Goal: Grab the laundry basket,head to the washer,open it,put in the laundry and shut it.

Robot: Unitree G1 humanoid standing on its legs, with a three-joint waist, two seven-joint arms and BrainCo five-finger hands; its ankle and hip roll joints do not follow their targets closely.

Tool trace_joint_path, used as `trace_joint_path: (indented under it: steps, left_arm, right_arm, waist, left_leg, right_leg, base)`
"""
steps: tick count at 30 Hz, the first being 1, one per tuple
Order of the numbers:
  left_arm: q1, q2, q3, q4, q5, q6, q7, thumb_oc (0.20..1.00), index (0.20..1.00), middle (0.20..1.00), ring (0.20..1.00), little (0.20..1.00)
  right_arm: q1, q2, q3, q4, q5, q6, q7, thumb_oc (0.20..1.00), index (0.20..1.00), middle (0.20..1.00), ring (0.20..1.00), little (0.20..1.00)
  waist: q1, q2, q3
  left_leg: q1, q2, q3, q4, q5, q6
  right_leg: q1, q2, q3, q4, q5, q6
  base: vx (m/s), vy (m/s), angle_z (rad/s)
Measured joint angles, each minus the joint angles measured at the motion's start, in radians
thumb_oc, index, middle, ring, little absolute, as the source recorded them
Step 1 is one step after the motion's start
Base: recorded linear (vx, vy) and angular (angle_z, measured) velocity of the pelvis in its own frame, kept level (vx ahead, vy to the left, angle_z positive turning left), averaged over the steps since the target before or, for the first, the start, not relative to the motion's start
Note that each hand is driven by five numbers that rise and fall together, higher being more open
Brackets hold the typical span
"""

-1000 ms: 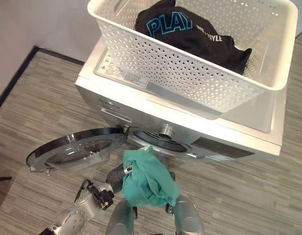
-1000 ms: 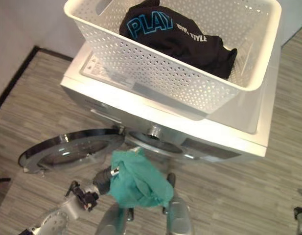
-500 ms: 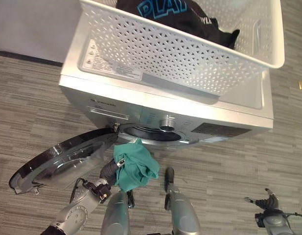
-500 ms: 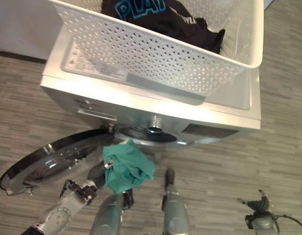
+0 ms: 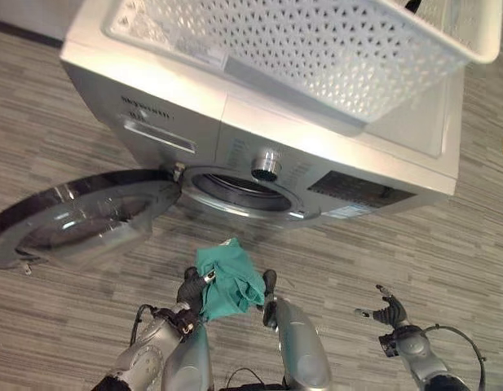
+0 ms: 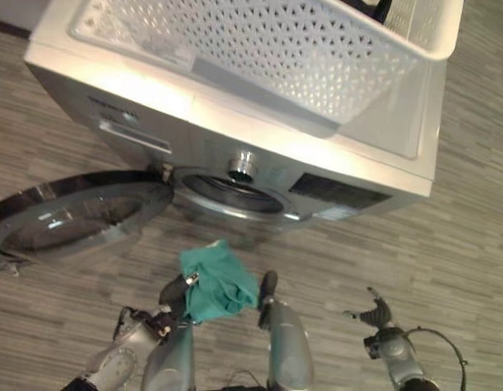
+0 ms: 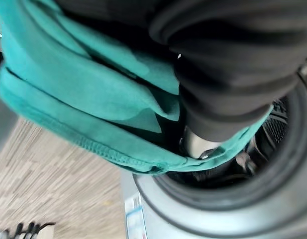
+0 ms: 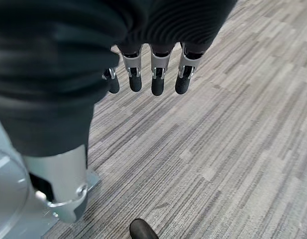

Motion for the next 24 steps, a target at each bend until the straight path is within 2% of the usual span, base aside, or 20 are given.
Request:
trace_joint_path:
  steps: [1, 2, 3, 7, 9, 11, 13, 16, 18, 20, 21, 22, 24]
  left_arm:
    - [-0.014, -0.014, 0.003, 0.011, 0.0, -0.005, 0.006, 0.2, 0.2, 0.2, 0.2, 0.2]
    - [-0.054, -0.078, 0.021, 0.065, 0.006, -0.031, 0.035, 0.2, 0.2, 0.2, 0.2, 0.2]
    - [-0.075, -0.104, 0.036, 0.096, 0.007, -0.035, 0.052, 0.2, 0.2, 0.2, 0.2, 0.2]
    - [-0.221, -0.188, 0.063, 0.234, 0.011, -0.064, 0.125, 0.2, 0.2, 0.2, 0.2, 0.2]
    - [-0.326, -0.259, 0.132, 0.323, 0.011, -0.095, 0.173, 0.2, 0.2, 0.2, 0.2, 0.2]
    - [-0.425, -0.281, 0.192, 0.369, 0.009, -0.119, 0.22, 0.2, 0.2, 0.2, 0.2, 0.2]
    - [-0.525, -0.315, 0.286, 0.449, -0.001, -0.145, 0.254, 0.2, 0.2, 0.2, 0.2, 0.2]
    - [-0.726, -0.282, 0.403, 0.57, -0.021, -0.172, 0.326, 0.2, 0.2, 0.2, 0.2, 0.2]
    - [-0.829, -0.226, 0.419, 0.586, -0.04, -0.181, 0.348, 0.2, 0.2, 0.2, 0.2, 0.2]
    - [-0.967, -0.175, 0.445, 0.672, -0.048, -0.183, 0.372, 0.2, 0.2, 0.2, 0.2, 0.2]
    - [-1.054, -0.101, 0.429, 0.779, -0.043, -0.18, 0.39, 0.2, 0.2, 0.2, 0.2, 0.2]
    - [-1.088, -0.076, 0.44, 0.782, -0.053, -0.182, 0.417, 0.2, 0.2, 0.2, 0.2, 0.2]
    - [-1.11, -0.076, 0.429, 0.773, -0.06, -0.191, 0.432, 0.2, 0.2, 0.2, 0.2, 0.2]
  right_arm:
    - [-0.01, 0.004, 0.001, -0.009, 0.0, -0.003, 0.0, 1.0, 1.0, 1.0, 1.0, 1.0]
    - [-0.016, 0.009, 0.016, -0.059, 0.016, -0.003, -0.017, 1.0, 1.0, 1.0, 1.0, 1.0]
    - [-0.024, 0.011, 0.032, -0.077, 0.016, -0.005, -0.02, 1.0, 1.0, 1.0, 1.0, 1.0]
    - [-0.057, 0.015, 0.091, -0.126, 0.012, -0.006, -0.031, 1.0, 1.0, 1.0, 1.0, 1.0]
    - [-0.066, 0.017, 0.124, -0.141, 0.0, -0.005, -0.038, 1.0, 1.0, 1.0, 1.0, 1.0]
    - [-0.068, 0.016, 0.118, -0.151, -0.006, -0.004, -0.042, 1.0, 1.0, 1.0, 1.0, 1.0]
    - [-0.076, 0.013, 0.117, -0.146, -0.005, -0.004, -0.042, 1.0, 1.0, 1.0, 1.0, 1.0]
    - [-0.123, 0.011, 0.152, -0.113, -0.004, -0.003, -0.041, 1.0, 1.0, 1.0, 1.0, 1.0]
    - [-0.133, 0.009, 0.169, -0.114, -0.002, -0.002, -0.039, 1.0, 1.0, 1.0, 1.0, 1.0]
    - [-0.152, -0.002, 0.201, -0.127, -0.001, -0.003, -0.032, 1.0, 1.0, 1.0, 1.0, 1.0]
    - [-0.171, -0.016, 0.22, -0.155, 0.003, -0.007, -0.023, 1.0, 1.0, 1.0, 1.0, 1.0]
    - [-0.176, -0.033, 0.23, -0.166, 0.014, -0.018, -0.016, 1.0, 1.0, 1.0, 1.0, 1.0]
    - [-0.182, -0.041, 0.231, -0.166, 0.017, -0.016, -0.013, 1.0, 1.0, 1.0, 1.0, 1.0]
  waist:
    - [-0.001, -0.003, 0.011]
    - [-0.01, -0.004, 0.013]
    - [-0.012, -0.006, 0.017]
    - [-0.029, -0.012, 0.02]
    - [-0.06, -0.026, 0.027]
    - [-0.101, -0.041, 0.035]
    - [-0.108, -0.044, 0.036]
    - [-0.151, -0.044, 0.035]
    - [-0.167, -0.045, 0.035]
    - [-0.19, -0.048, 0.033]
    - [-0.215, -0.049, 0.032]
    - [-0.22, -0.049, 0.032]
    - [-0.222, -0.05, 0.032]
  left_leg:
    - [-0.002, 0.0, -0.003, 0.001, 0.001, -0.001]
    - [-0.037, 0.003, -0.014, 0.026, -0.001, -0.003]
    - [-0.052, 0.008, -0.019, 0.034, -0.004, -0.008]
    - [-0.106, 0.008, -0.036, 0.032, 0.009, -0.016]
    - [-0.125, 0.011, -0.035, 0.028, 0.016, -0.013]
    - [-0.136, 0.013, -0.025, 0.028, 0.017, -0.015]
    - [-0.147, 0.019, -0.011, 0.029, 0.015, -0.011]
    - [-0.157, 0.025, 0.007, 0.031, 0.008, 0.0]
    - [-0.154, 0.025, 0.021, 0.033, 0.001, 0.003]
    - [-0.159, 0.027, 0.023, 0.034, -0.001, 0.005]
    - [-0.173, 0.029, 0.024, 0.042, -0.005, 0.006]
    - [-0.191, 0.035, 0.03, 0.052, -0.009, 0.007]
    - [-0.221, 0.042, 0.031, 0.069, -0.013, 0.006]
  right_leg:
    - [-0.008, -0.001, 0.0, 0.017, -0.011, -0.005]
    - [-0.051, -0.003, 0.001, 0.069, -0.035, -0.011]
    - [-0.067, -0.003, 0.001, 0.081, -0.044, -0.009]
    - [-0.127, 0.014, 0.002, 0.084, -0.029, -0.016]
    - [-0.144, 0.02, 0.002, 0.067, -0.016, -0.018]
    - [-0.149, 0.025, 0.008, 0.042, 0.001, -0.017]
    - [-0.159, 0.032, 0.022, 0.025, 0.023, -0.015]
    - [-0.16, 0.038, 0.036, -0.014, 0.048, -0.007]
    - [-0.16, 0.039, 0.047, -0.025, 0.055, -0.004]
    - [-0.16, 0.043, 0.051, -0.038, 0.064, 0.0]
    - [-0.166, 0.048, 0.054, -0.053, 0.072, 0.003]
    - [-0.182, 0.052, 0.061, -0.056, 0.077, 0.003]
    - [-0.207, 0.058, 0.062, -0.052, 0.084, 0.001]
  base:
    - [0.01, -0.049, 0.13]
    - [0.02, -0.024, 0.09]
    - [0.01, -0.012, 0.07]
    - [-0.04, 0.011, -0.04]
    - [-0.02, 0.055, -0.1]
    - [0.0, 0.069, -0.12]
    - [0.02, 0.053, -0.22]
    - [0.04, 0.055, -0.17]
    - [0.05, 0.053, -0.14]
    - [0.05, 0.049, -0.08]
    - [0.04, 0.03, -0.14]
    - [0.06, 0.019, -0.17]
    - [0.08, 0.007, -0.12]
